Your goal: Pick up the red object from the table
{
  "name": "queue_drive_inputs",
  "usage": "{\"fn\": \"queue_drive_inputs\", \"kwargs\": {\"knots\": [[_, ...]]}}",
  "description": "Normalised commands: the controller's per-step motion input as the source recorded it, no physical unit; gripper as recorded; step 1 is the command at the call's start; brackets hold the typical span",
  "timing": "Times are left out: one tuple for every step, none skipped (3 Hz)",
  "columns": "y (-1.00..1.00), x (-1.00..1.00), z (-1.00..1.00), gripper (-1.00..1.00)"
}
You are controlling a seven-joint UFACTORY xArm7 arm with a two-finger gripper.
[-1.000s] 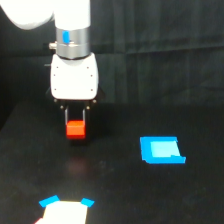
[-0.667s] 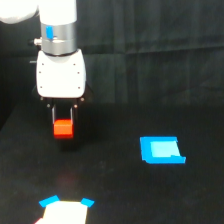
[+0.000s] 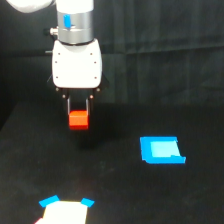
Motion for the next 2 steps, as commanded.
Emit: {"fn": "queue_drive_inputs", "kwargs": {"knots": [[-0.12,-0.36,1.00,-0.65],[-0.60,-1.00,1.00,-1.00]]}}
